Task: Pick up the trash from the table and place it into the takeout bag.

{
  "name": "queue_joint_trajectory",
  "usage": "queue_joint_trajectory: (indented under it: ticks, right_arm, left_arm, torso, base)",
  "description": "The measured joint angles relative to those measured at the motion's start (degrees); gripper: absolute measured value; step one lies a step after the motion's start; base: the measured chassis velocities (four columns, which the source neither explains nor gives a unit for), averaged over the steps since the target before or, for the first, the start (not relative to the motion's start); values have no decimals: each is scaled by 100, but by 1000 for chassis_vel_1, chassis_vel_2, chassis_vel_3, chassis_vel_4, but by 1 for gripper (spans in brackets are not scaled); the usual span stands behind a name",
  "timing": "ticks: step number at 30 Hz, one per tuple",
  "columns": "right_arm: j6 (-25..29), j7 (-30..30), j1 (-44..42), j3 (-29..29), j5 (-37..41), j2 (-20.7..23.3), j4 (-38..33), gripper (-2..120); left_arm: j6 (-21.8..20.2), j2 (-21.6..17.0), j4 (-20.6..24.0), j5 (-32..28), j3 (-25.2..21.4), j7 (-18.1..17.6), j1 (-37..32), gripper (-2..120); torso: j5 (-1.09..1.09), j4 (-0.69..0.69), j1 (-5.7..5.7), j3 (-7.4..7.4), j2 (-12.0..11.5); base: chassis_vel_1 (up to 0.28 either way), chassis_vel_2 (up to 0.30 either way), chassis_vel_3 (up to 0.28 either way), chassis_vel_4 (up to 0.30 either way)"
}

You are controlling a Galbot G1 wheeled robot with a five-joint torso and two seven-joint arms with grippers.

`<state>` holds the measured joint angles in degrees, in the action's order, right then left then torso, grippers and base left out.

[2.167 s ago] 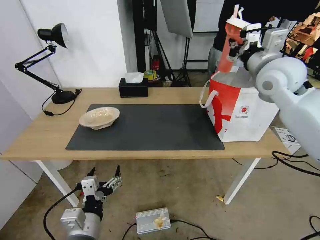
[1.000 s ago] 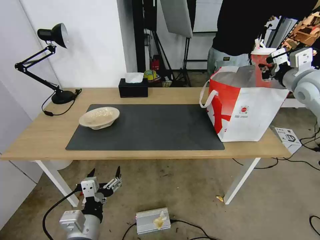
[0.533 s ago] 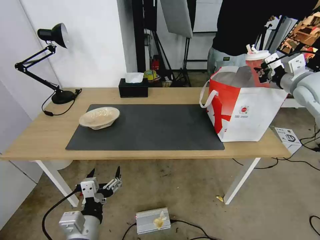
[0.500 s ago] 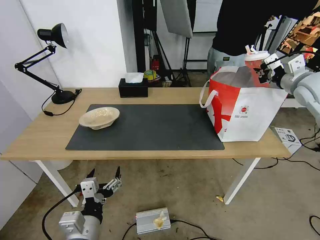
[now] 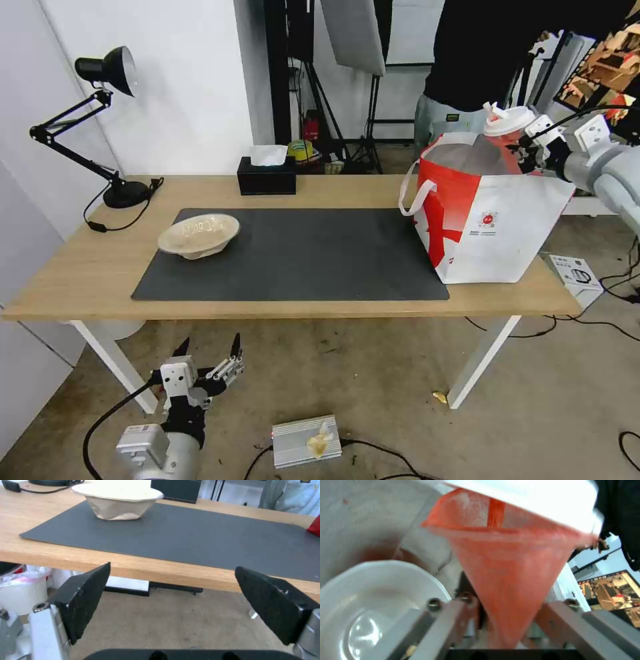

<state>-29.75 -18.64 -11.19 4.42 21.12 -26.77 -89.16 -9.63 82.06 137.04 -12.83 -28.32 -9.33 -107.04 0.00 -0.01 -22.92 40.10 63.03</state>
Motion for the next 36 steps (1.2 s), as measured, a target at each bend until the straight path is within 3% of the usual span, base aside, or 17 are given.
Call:
queue_joint_trajectory:
  ticks: [1,4,9,16,20,26,36]
  right_arm:
    - [15,-233,12,-13,-264,64,4,33]
    - [56,-400,85,-8,-513,124,39,50]
    - [124,-500,144,18,-631,174,78,64]
    - [158,-549,136,26,-682,213,74,93]
    - [160,-549,139,29,-701,213,83,100]
    - [188,-597,228,96,-758,222,124,100]
    - [684,-1212,673,429,-1119,190,394,100]
  left_arm:
    - [2,-11,23,-8,-12,-2,2,100]
    - [3,12,31,-9,-2,-4,-1,100]
    - [4,20,31,-9,10,-6,17,100]
    - [4,15,28,-10,17,-9,27,100]
    - [4,-3,29,-12,5,-11,24,100]
    - [4,-14,32,-14,3,-14,27,100]
    - [4,-23,18,-15,18,-16,44,100]
  torso:
    - [0,1,0,0,0]
    - [0,0,0,0,0]
    - [0,1,0,0,0]
    - [0,1,0,0,0]
    - [0,0,0,0,0]
    - [0,1,0,0,0]
    - [0,0,0,0,0]
  base:
    - [0,0,0,0]
    - [0,0,0,0]
    - [0,0,0,0]
    - [0,0,0,0]
    - [0,0,0,0]
    - [0,0,0,0]
    - [0,0,0,0]
